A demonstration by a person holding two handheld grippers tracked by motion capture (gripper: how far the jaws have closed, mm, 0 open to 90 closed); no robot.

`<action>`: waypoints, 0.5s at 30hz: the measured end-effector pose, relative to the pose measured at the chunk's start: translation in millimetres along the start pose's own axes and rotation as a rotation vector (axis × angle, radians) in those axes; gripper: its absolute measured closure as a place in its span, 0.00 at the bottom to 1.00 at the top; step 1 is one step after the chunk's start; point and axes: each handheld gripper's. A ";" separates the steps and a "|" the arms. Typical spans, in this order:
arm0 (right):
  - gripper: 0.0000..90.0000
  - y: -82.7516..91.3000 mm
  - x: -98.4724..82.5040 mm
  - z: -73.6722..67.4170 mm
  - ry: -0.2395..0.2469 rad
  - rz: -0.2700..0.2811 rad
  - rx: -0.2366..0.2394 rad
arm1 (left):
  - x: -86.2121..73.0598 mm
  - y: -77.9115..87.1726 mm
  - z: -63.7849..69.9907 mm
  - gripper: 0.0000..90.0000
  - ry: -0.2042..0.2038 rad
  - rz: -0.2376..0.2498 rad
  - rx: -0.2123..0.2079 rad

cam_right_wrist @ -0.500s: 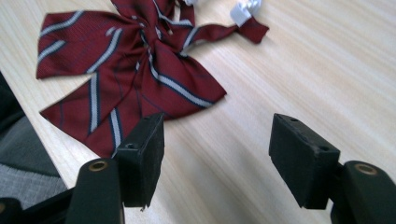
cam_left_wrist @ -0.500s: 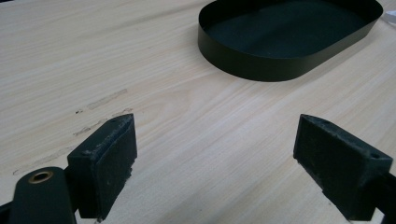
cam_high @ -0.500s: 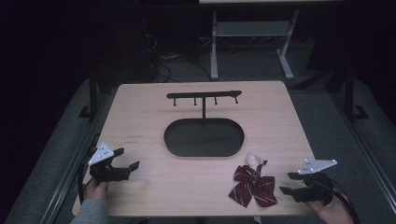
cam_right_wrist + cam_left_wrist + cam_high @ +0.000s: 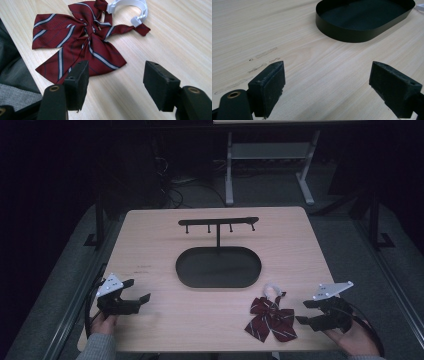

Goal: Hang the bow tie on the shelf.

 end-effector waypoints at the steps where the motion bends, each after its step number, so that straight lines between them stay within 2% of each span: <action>1: 0.42 0.2 2.6 0.4 0.005 -0.006 0.001 | 0.3 0.2 0.1 0.14 0.001 -0.001 0.000; 4: 0.43 0.3 8.2 0.7 0.005 -0.015 0.003 | 0.5 0.4 0.2 0.14 0.007 0.000 -0.002; 6: 0.44 -0.7 19.1 0.6 0.023 -0.037 0.006 | 0.3 0.2 0.1 0.14 0.000 -0.002 -0.001; 12: 0.44 -4.0 34.6 0.3 0.044 -0.063 0.011 | 0.2 0.6 -0.3 0.14 0.003 0.004 0.000; 13: 0.45 -5.6 38.5 0.1 0.050 -0.067 0.016 | 0.1 0.2 0.2 0.14 0.014 0.011 0.000; 15: 0.45 -10.0 47.8 0.5 0.064 -0.086 0.023 | 0.2 0.2 -0.7 0.14 0.007 0.008 0.002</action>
Point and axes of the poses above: each handheld gripper's, and its own axes: y roughly backward along the jaws, x roughly out of its top, z roughly to its right, and after that the axes turned 13 degrees about x, right-handed
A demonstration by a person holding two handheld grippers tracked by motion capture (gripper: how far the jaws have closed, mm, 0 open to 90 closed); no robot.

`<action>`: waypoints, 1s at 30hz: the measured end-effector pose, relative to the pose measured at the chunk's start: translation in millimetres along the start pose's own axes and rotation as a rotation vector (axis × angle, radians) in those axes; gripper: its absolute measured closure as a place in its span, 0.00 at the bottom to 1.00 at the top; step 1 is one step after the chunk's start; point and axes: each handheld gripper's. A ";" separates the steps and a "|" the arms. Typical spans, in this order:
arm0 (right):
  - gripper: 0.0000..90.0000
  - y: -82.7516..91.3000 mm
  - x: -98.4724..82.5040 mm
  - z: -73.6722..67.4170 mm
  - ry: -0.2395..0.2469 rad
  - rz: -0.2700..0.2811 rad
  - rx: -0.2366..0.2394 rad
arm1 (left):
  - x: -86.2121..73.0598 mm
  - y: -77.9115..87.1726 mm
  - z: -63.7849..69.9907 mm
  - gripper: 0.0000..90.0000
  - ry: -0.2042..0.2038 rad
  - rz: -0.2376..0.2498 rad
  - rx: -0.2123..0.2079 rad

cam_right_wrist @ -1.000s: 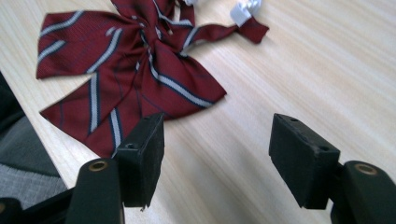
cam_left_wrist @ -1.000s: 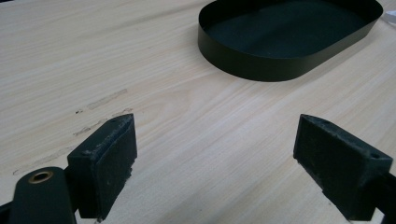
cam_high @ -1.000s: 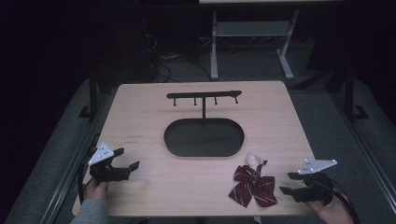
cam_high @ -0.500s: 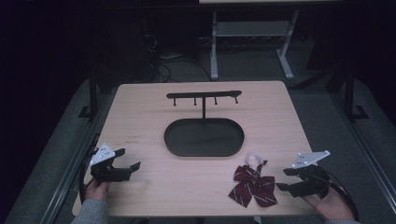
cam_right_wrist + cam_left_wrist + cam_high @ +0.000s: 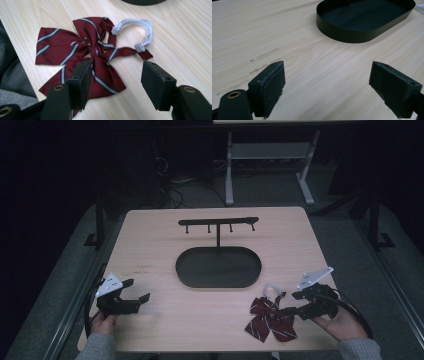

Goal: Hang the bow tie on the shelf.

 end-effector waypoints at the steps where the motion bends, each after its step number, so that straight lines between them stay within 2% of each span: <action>1: 0.45 0.0 0.0 0.0 0.000 0.000 0.000 | 0.1 0.2 -0.4 0.14 -0.003 -0.004 0.001; 8: 0.47 -8.9 22.1 9.7 0.022 -0.042 0.015 | 0.0 -0.1 -0.4 0.14 -0.005 -0.005 0.002; 9: 0.47 -9.5 24.6 11.2 0.019 -0.048 0.017 | 0.0 -0.2 0.8 0.14 0.009 -0.004 -0.001; 13: 0.47 -11.9 33.5 18.0 0.021 -0.072 0.022 | 0.4 0.1 0.3 0.14 -0.001 -0.002 0.000; 30: 0.51 -24.7 55.6 38.1 0.024 -0.134 0.037 | 1.2 -0.4 1.1 0.14 -0.006 -0.003 -0.001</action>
Point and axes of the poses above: each handheld gripper's, and its own axes: y roughly backward along the jaws, x roughly out of its top, z roughly to its right, and after that the axes turned 13 degrees about x, right-handed
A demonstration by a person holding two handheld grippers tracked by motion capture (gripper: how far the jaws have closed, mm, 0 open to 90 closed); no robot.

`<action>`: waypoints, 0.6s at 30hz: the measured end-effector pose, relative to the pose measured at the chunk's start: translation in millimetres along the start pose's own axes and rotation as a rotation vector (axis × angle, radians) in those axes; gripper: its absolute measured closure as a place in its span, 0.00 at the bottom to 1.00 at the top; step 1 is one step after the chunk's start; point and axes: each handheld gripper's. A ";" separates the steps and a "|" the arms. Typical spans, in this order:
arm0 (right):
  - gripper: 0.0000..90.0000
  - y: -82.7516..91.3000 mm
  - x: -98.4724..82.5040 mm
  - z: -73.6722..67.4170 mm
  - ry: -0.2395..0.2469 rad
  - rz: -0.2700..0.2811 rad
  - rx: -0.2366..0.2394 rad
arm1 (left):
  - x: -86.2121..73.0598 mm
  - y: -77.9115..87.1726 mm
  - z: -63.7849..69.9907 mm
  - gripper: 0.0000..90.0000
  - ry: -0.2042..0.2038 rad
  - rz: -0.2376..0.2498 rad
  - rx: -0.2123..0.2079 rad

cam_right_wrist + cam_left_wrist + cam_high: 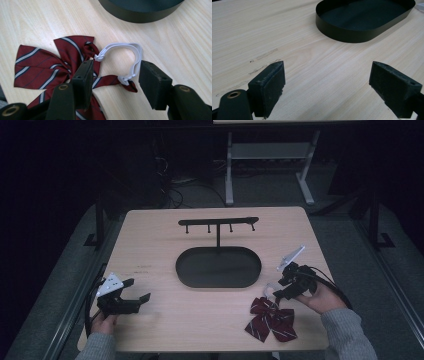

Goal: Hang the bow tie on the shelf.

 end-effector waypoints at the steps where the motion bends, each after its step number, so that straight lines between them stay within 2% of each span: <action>1: 0.51 -1.0 1.3 1.4 0.002 -0.006 -0.002 | 0.0 0.0 0.0 0.14 0.000 -0.001 -0.001; 6: 0.54 -7.1 8.2 8.8 -0.010 -0.036 0.003 | 0.3 -0.6 0.5 0.14 -0.003 -0.006 -0.002; 9: 0.58 -13.0 13.3 15.4 -0.023 -0.072 0.001 | 0.7 -0.1 0.4 0.14 -0.007 -0.005 -0.002; 12: 0.60 -15.8 14.7 18.4 -0.029 -0.078 -0.004 | 0.5 -0.6 0.6 0.14 -0.004 -0.004 -0.003; 18: 0.66 -24.1 15.7 26.9 -0.057 -0.125 -0.019 | 0.7 -0.5 1.0 0.14 -0.003 -0.002 -0.004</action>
Point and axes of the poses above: each handheld gripper's, and its own axes: y roughly backward along the jaws, x roughly out of its top, z roughly to its right, and after that the axes turned 13 degrees about x, right-handed
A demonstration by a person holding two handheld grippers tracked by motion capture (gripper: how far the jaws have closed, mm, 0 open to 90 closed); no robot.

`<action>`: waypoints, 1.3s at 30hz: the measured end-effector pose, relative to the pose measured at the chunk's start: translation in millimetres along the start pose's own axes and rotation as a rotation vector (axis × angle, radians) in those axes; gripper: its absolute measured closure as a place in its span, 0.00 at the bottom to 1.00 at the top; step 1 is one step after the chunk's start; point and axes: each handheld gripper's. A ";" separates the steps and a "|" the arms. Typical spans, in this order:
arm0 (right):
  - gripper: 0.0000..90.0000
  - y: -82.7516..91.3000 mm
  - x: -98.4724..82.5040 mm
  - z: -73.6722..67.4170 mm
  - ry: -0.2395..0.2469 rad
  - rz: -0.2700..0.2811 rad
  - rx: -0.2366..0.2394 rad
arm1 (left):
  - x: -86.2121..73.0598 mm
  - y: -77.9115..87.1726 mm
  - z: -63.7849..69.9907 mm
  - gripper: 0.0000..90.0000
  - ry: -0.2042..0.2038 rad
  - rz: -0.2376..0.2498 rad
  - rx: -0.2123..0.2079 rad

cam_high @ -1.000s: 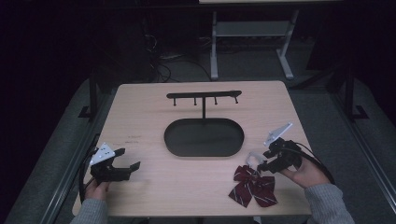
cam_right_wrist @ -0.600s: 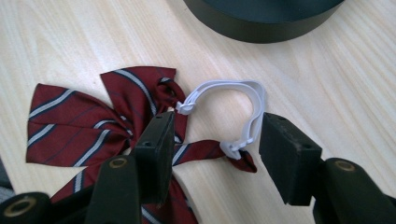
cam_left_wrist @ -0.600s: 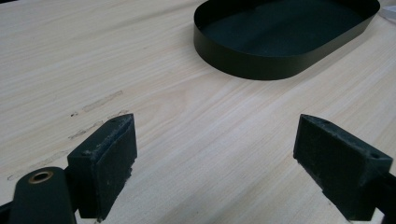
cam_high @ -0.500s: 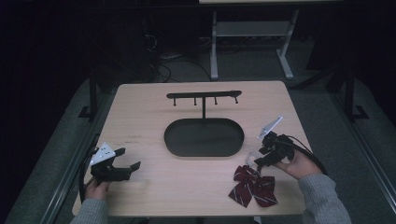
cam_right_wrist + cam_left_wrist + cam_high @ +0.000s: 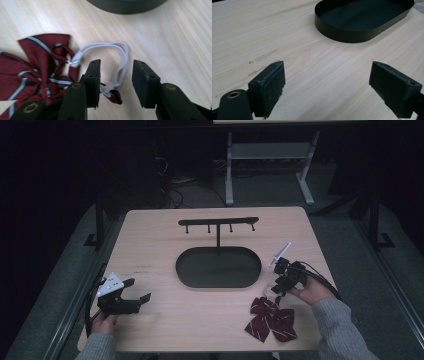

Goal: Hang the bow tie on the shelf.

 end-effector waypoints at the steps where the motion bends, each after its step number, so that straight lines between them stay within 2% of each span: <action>1: 0.68 -1.5 0.5 1.7 -0.004 -0.008 -0.006 | 0.0 -0.1 -0.1 0.14 0.000 -0.001 0.000; 6: 0.73 -6.1 1.2 5.7 -0.024 -0.034 -0.009 | 0.3 -0.1 0.1 0.14 -0.006 0.000 -0.001; 25: 0.94 -15.8 5.2 5.7 -0.005 -0.098 -0.038 | 0.4 -0.4 0.3 0.14 -0.013 -0.002 -0.004; 33: 0.98 -13.5 5.1 3.3 0.006 -0.090 -0.034 | 0.5 -0.3 0.5 0.14 -0.011 0.000 -0.005; 39: 0.98 -5.7 4.0 -3.2 0.023 -0.058 -0.022 | 0.7 0.1 0.9 0.14 -0.014 -0.004 -0.005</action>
Point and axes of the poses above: each handheld gripper's, and its own axes: y roughly backward along the jaws, x roughly out of its top, z roughly to its right, and after that the axes turned 13 degrees about x, right-handed
